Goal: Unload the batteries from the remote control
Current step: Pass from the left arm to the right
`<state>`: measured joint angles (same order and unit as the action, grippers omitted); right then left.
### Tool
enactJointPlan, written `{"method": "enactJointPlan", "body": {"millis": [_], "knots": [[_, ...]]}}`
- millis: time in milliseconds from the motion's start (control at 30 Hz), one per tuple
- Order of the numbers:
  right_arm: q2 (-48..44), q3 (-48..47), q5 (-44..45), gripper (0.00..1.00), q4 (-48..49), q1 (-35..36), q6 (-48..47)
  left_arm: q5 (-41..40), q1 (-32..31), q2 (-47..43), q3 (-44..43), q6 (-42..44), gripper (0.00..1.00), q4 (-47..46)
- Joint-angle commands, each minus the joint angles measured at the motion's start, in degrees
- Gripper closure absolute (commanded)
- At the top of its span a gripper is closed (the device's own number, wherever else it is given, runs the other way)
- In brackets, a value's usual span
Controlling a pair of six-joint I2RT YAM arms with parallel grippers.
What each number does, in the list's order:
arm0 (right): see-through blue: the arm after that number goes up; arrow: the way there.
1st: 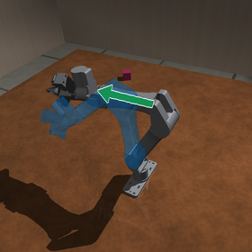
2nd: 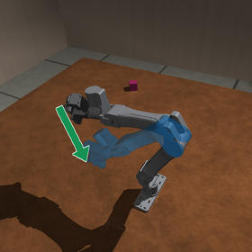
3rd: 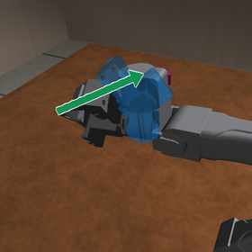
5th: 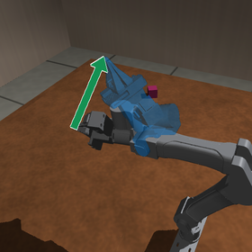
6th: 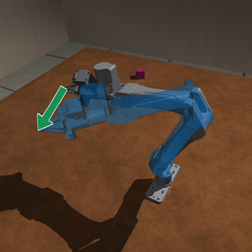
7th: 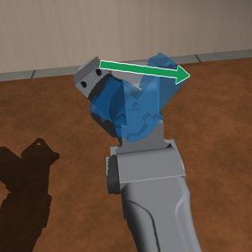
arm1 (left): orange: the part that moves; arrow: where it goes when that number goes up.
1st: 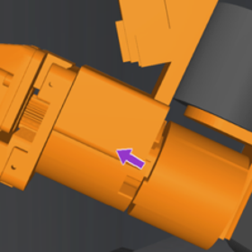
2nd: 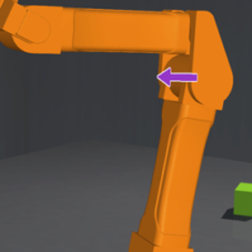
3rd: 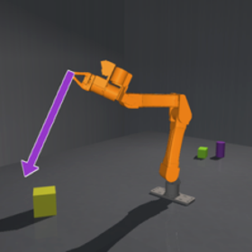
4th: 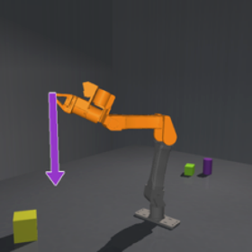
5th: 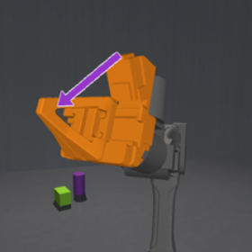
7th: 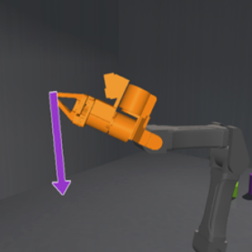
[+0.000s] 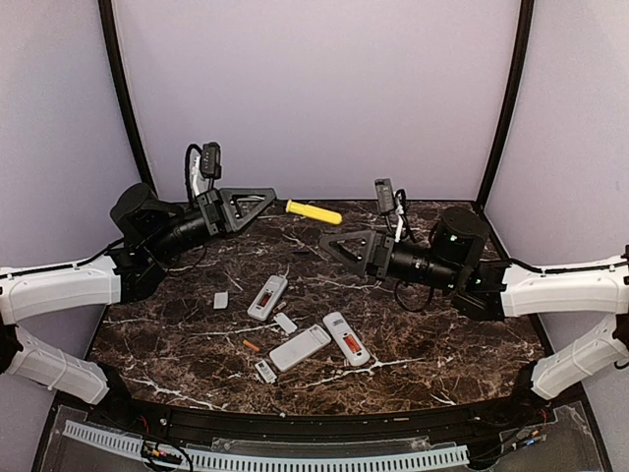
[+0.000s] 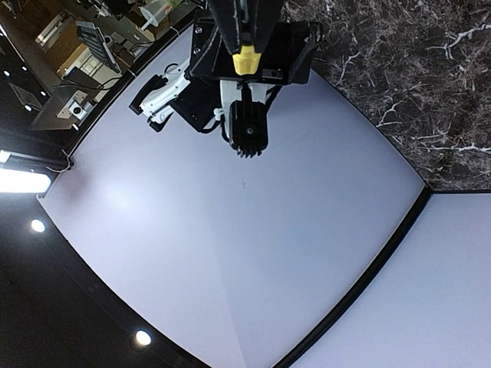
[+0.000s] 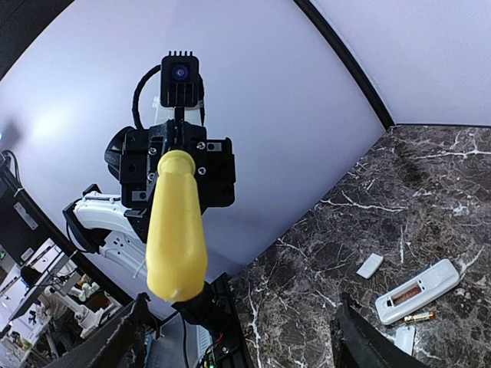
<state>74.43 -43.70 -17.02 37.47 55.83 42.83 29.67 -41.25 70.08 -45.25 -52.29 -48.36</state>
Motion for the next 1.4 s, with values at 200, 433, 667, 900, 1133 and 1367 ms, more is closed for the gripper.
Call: {"method": "enactJointPlan", "body": {"millis": [200, 433, 667, 900, 1133, 1367], "knots": [[1.5, -5.8, -2.3, 0.44, 4.7, 1.0, -0.2, 4.4, 0.2, 0.1, 0.6, -0.8, 1.00, -2.2], [1.6, -7.3, -2.6, 0.66, 4.3, 1.1, -0.9, 5.4, 0.1, 1.3, 0.1, -1.7, 1.00, -3.6], [1.5, -6.8, -2.5, 0.75, 4.2, 1.2, -1.0, 5.2, 0.0, 1.4, 0.2, -1.7, 1.00, -3.4], [1.6, -6.8, -2.2, 0.95, 3.8, 1.2, -1.4, 5.9, -0.1, 1.8, -0.7, -1.3, 1.00, -2.0], [-3.9, -5.5, 5.8, 1.00, -4.6, 1.1, -5.0, 3.5, 0.0, 1.1, -0.1, 0.6, 0.55, 5.9], [-10.8, -6.9, 22.7, 1.00, -31.2, 0.2, -9.4, -4.4, -0.4, 1.8, -1.4, 5.0, 0.36, 27.9]]}}
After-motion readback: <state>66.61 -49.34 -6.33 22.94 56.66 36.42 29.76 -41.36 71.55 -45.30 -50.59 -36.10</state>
